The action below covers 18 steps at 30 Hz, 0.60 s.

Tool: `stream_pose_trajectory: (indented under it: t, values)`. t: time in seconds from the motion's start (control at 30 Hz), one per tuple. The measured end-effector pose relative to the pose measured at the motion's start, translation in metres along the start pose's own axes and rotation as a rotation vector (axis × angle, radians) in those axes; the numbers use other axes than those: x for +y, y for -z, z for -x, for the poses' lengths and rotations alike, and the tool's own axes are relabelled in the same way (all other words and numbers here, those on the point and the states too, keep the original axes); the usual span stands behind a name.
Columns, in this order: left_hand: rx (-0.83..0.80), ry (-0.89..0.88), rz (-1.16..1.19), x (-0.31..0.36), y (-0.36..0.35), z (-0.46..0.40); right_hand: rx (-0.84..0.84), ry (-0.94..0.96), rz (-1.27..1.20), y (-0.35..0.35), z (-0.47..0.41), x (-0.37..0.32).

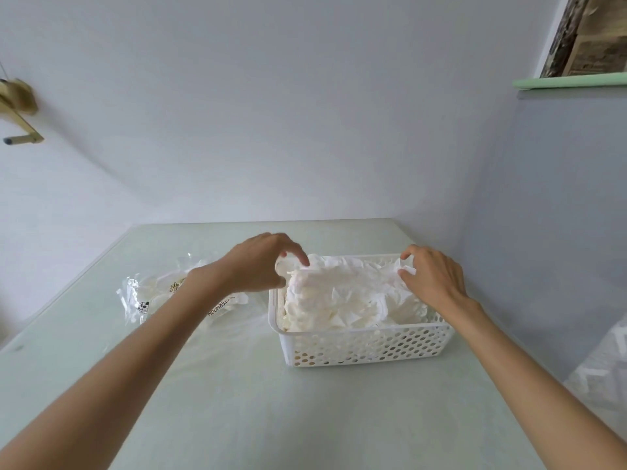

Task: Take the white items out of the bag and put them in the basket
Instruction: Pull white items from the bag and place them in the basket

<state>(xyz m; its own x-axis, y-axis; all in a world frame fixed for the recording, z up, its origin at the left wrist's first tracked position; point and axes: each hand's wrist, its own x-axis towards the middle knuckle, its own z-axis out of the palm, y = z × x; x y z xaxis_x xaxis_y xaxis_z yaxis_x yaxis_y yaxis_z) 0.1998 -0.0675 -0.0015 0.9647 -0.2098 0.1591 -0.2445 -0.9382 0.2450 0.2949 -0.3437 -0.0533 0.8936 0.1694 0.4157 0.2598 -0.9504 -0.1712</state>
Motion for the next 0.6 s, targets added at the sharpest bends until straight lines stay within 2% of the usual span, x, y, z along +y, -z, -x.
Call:
stream_pose_trajectory:
  t: [0.07, 0.1, 0.2, 0.33, 0.43, 0.5, 0.6]
  values:
    - [0.107, -0.041, 0.129, 0.02, 0.007, -0.002, 0.007, 0.0, -0.013, 0.001, 0.0, 0.001]
    - [0.089, -0.055, 0.153, 0.035, 0.006, -0.004, 0.008, 0.001, -0.017, 0.002, 0.0, 0.002]
    - [-0.125, -0.035, -0.007, 0.066, -0.013, -0.015, 0.019, 0.004, -0.041, 0.005, 0.001, 0.001]
    - [-0.147, -0.003, -0.113, 0.054, -0.021, -0.014, 0.004, 0.0, -0.078, 0.004, 0.001, 0.003]
    - [-0.263, 0.086, -0.111, 0.036, -0.004, 0.002, -0.014, -0.007, -0.108, 0.0, 0.002, 0.004]
    - [-0.172, 0.109, -0.051, 0.037, 0.006, 0.006, -0.006, -0.014, -0.124, -0.002, 0.002, 0.005]
    - [0.001, 0.037, -0.02, 0.076, -0.003, -0.006, -0.008, -0.028, -0.14, -0.004, 0.0, 0.005]
